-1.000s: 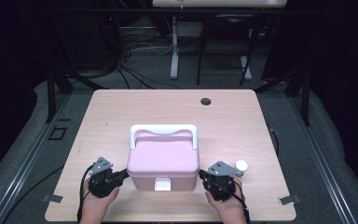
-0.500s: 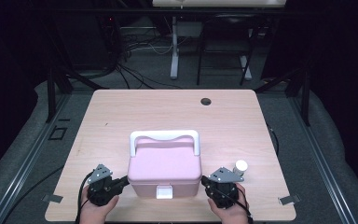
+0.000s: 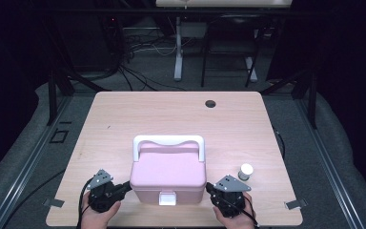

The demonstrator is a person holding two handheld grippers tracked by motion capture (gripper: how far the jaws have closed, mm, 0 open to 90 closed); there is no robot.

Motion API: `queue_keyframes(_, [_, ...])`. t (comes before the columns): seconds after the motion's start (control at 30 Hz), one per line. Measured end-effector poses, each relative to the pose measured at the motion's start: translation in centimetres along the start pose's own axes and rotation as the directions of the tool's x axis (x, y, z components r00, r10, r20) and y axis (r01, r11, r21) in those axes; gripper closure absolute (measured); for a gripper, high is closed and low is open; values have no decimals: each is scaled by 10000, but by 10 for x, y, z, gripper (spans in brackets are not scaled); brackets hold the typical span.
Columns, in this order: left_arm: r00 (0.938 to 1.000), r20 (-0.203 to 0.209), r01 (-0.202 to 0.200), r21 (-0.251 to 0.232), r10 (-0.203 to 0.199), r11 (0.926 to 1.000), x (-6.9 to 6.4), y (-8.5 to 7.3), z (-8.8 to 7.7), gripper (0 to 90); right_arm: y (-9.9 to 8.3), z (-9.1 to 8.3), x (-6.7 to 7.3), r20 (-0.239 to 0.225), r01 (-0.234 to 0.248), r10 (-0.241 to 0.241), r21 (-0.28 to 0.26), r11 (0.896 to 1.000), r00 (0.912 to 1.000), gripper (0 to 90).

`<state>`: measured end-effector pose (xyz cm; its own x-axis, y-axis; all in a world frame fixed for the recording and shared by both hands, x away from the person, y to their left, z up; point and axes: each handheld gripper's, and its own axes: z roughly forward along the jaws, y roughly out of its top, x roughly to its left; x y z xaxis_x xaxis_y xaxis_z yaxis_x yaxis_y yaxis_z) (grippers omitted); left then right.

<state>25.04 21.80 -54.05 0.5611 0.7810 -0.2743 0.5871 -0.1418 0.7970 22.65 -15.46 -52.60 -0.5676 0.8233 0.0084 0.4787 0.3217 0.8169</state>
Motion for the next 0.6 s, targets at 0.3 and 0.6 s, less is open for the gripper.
queue_keyframes(0.3, [9999,54,-94,-6,94,10000,6,0,0,786,-2,-1,-9,212,320,-310,-460,9984,9993,753])
queue_keyframes(0.6, [9999,50,-104,-92,105,9999,10,6,-7,643,1,-2,-19,-428,28,-37,-222,9998,9991,612])
